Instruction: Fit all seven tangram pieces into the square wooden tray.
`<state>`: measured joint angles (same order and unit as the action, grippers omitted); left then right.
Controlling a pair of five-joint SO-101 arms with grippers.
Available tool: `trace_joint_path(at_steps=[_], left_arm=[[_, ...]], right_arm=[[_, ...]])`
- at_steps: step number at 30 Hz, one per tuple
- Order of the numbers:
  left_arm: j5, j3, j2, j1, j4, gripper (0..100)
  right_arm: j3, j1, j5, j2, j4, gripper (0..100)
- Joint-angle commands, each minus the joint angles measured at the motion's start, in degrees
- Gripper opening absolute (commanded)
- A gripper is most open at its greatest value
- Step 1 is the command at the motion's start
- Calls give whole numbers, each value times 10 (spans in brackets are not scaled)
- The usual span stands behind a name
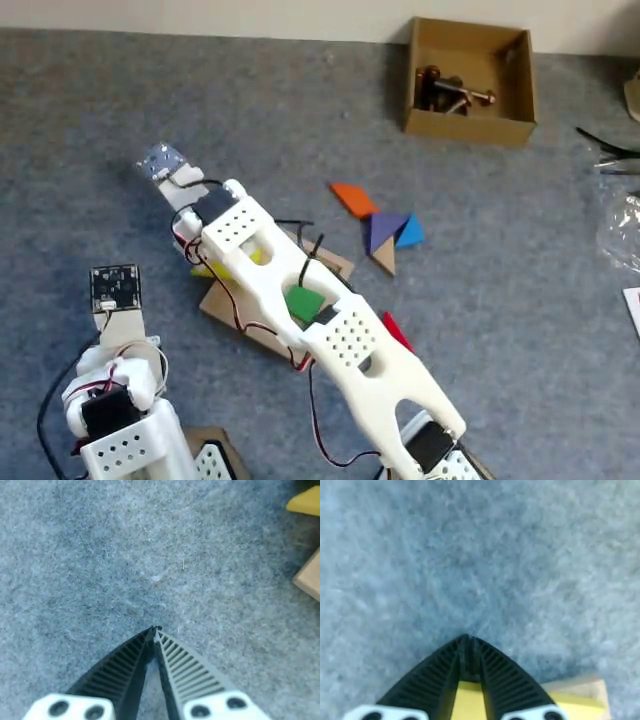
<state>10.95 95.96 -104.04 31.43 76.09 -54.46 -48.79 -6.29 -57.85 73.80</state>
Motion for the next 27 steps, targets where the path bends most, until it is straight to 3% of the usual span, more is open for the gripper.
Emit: trace_joint_path(at_steps=[1, 27], left_arm=[[-5, 12, -3, -8, 5, 5], [-5, 12, -3, -8, 5, 5]], right_arm=[[-36, -5, -2, 17, 24, 6], [-124, 4, 40, 34, 136, 6]])
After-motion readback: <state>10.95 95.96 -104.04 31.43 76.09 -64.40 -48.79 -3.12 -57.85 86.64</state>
